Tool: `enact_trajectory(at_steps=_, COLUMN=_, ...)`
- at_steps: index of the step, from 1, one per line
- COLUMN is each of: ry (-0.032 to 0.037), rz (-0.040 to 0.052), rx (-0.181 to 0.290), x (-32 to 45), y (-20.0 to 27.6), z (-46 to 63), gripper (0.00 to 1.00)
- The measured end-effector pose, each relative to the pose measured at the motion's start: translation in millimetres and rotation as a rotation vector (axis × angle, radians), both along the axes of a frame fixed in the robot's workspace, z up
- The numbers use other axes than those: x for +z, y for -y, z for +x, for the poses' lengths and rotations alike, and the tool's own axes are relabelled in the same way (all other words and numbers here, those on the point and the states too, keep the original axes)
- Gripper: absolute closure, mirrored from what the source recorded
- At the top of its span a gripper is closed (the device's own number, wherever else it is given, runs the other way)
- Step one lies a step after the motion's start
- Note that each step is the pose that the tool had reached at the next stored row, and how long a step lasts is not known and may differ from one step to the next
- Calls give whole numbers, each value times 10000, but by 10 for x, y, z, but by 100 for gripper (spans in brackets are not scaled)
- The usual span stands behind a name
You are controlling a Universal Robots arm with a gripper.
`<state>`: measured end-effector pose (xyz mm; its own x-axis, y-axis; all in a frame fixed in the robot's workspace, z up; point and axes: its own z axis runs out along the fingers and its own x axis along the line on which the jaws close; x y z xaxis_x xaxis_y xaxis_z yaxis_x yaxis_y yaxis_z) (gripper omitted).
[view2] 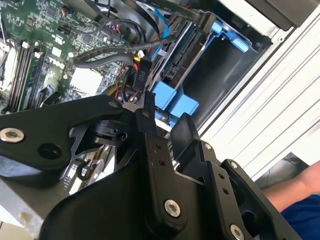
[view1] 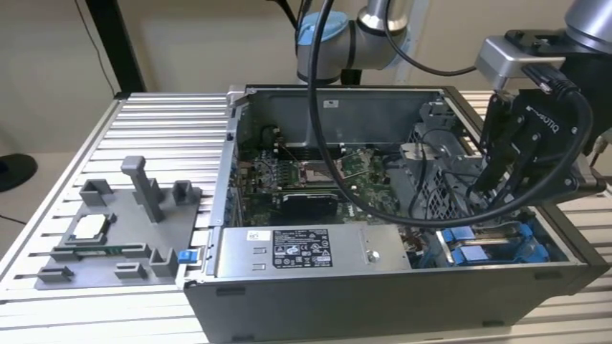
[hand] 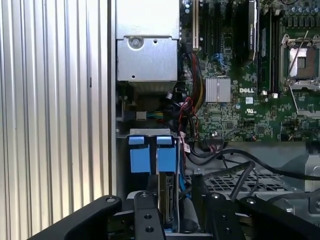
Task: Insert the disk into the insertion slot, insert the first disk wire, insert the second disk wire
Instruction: 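Insert the first disk wire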
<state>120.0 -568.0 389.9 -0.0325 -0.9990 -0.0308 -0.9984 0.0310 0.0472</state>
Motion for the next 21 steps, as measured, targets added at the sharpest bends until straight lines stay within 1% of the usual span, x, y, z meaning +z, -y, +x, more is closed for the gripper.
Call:
enact_trajectory(at_steps=2, ry=1, rz=1, rx=1, x=31, y=-2, z=0, gripper=0)
enact_trajectory(at_steps=3, ry=2, rz=-1, rx=1, x=60, y=-2, z=0, gripper=0)
enact_trajectory(at_steps=8, ry=1, rz=2, rx=0, x=254, y=-4, z=0, gripper=0)
enact_trajectory(at_steps=10, ry=2, rz=-1, rx=0, x=298, y=-3, z=0, gripper=0)
enact_trajectory(at_steps=17, ry=2, rz=2, rx=1, x=304, y=-4, z=0, gripper=0)
enact_trajectory(at_steps=21, ry=33, rz=0, rx=1, x=305, y=-4, z=4, gripper=0)
